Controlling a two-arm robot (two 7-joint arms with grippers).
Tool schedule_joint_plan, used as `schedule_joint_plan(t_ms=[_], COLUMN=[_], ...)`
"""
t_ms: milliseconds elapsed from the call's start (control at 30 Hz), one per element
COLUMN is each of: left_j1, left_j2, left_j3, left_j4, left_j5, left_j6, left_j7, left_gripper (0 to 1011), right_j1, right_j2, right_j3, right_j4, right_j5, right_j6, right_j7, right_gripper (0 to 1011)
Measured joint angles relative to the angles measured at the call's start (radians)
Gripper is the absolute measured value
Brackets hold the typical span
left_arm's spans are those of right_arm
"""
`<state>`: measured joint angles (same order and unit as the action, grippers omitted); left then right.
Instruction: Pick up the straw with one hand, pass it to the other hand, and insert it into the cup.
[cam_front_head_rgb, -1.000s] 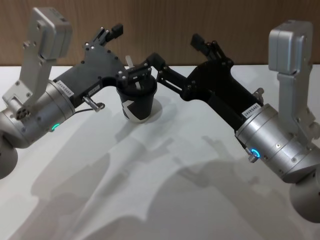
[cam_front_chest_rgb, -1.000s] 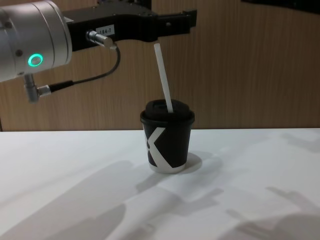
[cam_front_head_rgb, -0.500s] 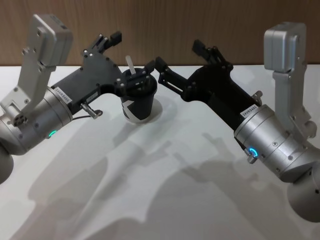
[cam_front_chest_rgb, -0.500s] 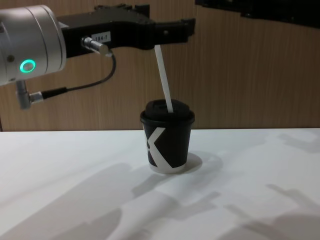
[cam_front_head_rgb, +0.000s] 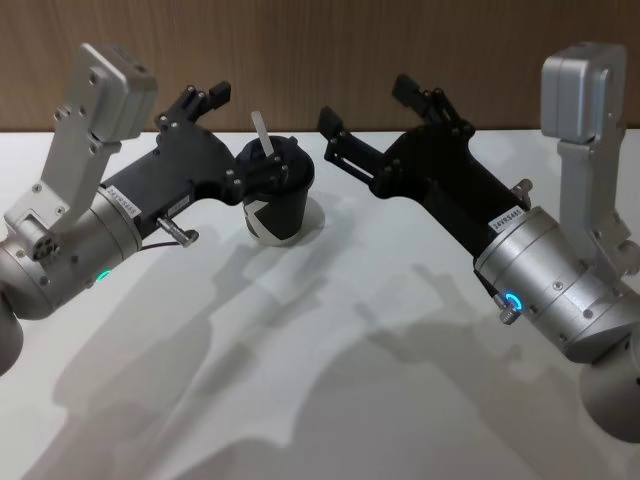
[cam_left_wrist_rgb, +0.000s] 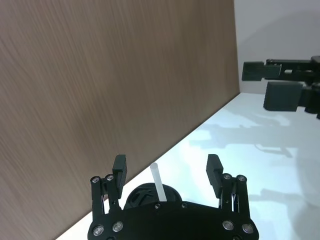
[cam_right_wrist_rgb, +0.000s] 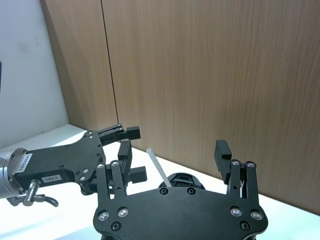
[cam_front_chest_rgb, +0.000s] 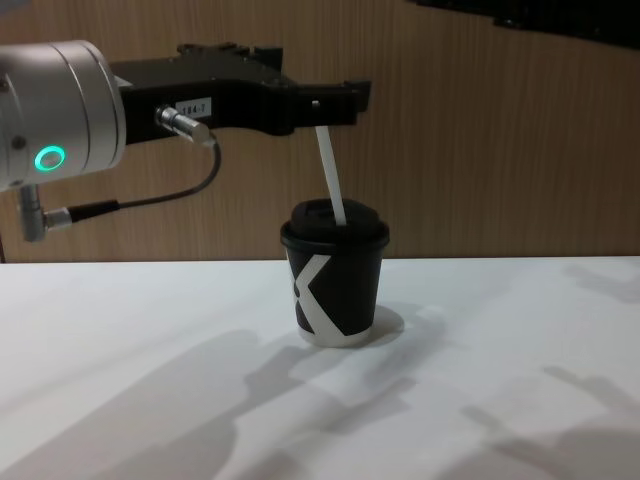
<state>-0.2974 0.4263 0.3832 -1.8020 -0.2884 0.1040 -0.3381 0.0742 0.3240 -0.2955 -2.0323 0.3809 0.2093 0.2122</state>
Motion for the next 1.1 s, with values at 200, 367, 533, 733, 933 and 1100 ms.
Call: schedule_joint_plan(t_ms=[200, 367, 533, 733, 933, 1100], left_j1=[0.003, 0.004, 0.005, 0.005, 0.006, 0.006], left_j2=[0.000, 0.001, 0.001, 0.001, 0.001, 0.001], left_j3=[0.000, 0.000, 0.000, 0.000, 0.000, 0.000], left_j4=[-0.001, -0.001, -0.001, -0.001, -0.001, -0.001], left_j5=[0.008, 0.013, 0.016, 0.018, 0.020, 0.020], left_j6=[0.011, 0.017, 0.020, 0.022, 0.025, 0.025], left_j7=[0.007, 0.011, 0.013, 0.015, 0.016, 0.017], left_gripper=[1001, 1002, 1001, 1001, 1002, 1001], right_j1=[0.000, -0.001, -0.001, -0.002, -0.002, -0.002], right_j2=[0.002, 0.003, 0.004, 0.004, 0.005, 0.005], right_j3=[0.002, 0.004, 0.004, 0.005, 0.005, 0.005], right_j4=[0.000, 0.000, 0.000, 0.000, 0.000, 0.000], right_j5=[0.003, 0.005, 0.006, 0.007, 0.007, 0.008], right_j6=[-0.005, -0.009, -0.010, -0.011, -0.012, -0.013], right_j7=[0.002, 0.003, 0.004, 0.004, 0.005, 0.005], right_gripper=[1001, 1001, 1001, 1001, 1001, 1001])
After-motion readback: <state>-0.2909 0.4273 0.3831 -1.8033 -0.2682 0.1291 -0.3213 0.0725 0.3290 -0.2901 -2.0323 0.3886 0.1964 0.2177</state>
